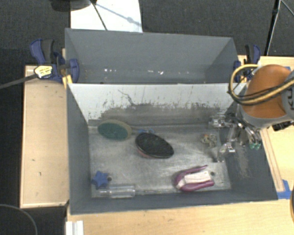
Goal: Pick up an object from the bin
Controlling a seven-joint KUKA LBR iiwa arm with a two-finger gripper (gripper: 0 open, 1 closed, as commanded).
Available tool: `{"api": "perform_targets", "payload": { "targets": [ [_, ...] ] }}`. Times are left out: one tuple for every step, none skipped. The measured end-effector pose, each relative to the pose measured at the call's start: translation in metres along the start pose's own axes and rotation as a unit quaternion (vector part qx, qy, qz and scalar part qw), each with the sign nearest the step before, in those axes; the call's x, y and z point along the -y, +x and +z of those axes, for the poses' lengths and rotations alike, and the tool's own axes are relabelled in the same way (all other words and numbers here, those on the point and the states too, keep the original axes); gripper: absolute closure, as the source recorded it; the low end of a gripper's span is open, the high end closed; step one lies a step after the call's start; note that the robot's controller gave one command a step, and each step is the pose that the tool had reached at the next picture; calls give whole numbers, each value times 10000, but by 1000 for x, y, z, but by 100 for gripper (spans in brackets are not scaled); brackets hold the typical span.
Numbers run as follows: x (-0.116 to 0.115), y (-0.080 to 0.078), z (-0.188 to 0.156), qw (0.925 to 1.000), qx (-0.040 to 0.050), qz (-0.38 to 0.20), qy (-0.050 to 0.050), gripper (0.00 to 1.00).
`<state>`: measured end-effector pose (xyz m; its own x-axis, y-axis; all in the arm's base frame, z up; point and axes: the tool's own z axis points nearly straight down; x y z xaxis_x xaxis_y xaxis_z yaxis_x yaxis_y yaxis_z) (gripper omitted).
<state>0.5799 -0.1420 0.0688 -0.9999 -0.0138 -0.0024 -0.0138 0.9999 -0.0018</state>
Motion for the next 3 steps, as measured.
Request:
{"api": "perform_targets", "payload": {
  "targets": [
    [-20, -8, -33, 9982, 27, 593, -3, 0],
    [-23, -1, -32, 9860, -12, 1670, -12, 0],
    [-34, -2, -3, 9635, -9, 2677, -9, 0]
  ]
}}
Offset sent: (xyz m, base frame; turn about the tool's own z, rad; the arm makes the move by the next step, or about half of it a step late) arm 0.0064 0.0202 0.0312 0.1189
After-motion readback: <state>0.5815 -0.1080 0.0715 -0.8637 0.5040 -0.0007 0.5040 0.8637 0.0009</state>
